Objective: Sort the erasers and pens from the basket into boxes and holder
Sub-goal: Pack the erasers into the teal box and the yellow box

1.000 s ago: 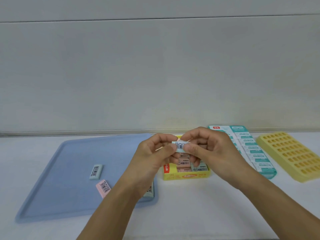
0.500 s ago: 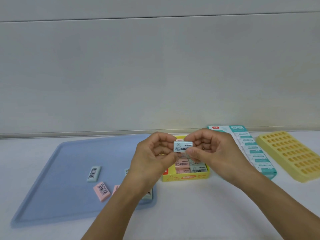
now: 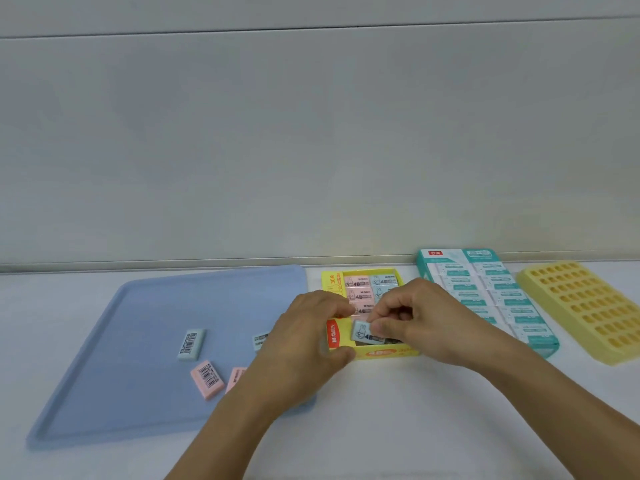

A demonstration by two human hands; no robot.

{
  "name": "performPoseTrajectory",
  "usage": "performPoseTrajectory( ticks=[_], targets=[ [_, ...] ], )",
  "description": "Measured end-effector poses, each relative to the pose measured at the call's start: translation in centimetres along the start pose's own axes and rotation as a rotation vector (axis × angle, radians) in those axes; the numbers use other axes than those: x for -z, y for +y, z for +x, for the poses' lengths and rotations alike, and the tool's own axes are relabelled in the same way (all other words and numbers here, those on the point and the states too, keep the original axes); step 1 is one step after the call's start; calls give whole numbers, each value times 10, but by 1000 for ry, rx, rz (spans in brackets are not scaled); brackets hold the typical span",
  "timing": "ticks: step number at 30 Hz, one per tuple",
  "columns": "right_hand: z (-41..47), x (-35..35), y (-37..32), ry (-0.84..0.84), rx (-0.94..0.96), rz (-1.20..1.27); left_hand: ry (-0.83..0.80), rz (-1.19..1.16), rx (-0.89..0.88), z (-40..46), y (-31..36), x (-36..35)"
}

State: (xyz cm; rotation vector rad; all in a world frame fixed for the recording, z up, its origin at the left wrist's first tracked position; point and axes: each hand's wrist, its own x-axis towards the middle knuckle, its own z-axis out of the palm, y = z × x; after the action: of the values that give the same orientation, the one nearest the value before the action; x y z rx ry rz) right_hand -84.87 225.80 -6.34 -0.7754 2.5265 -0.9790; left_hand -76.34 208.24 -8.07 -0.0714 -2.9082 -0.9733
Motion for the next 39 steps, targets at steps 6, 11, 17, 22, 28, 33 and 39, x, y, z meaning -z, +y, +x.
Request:
performPoseTrajectory(
  ticks=[6,11,17,22,28,33,39],
  targets=[
    [6,8,-7,-97,-21,-168,-4,27,-9,-1,-2,-1],
    [15,10,-15,-134,-12,-261,-11,52,-9,0,-4,-1],
    [14,1,-15,-77,36,-378,7,47,-24,1,-6,-4],
    [13,0,-17,-68,26,-420,18,93,-73,1,-10,-6],
    [1,-2,-5,-41,146,-473,40,531,-177,1,-3,-9],
    [-15,8,0,-156,248,-445,-44,644,-181,5,0,-3],
    [-18,9,8,-13,266,-512,-101,579,-229,4,1,-5]
  ],
)
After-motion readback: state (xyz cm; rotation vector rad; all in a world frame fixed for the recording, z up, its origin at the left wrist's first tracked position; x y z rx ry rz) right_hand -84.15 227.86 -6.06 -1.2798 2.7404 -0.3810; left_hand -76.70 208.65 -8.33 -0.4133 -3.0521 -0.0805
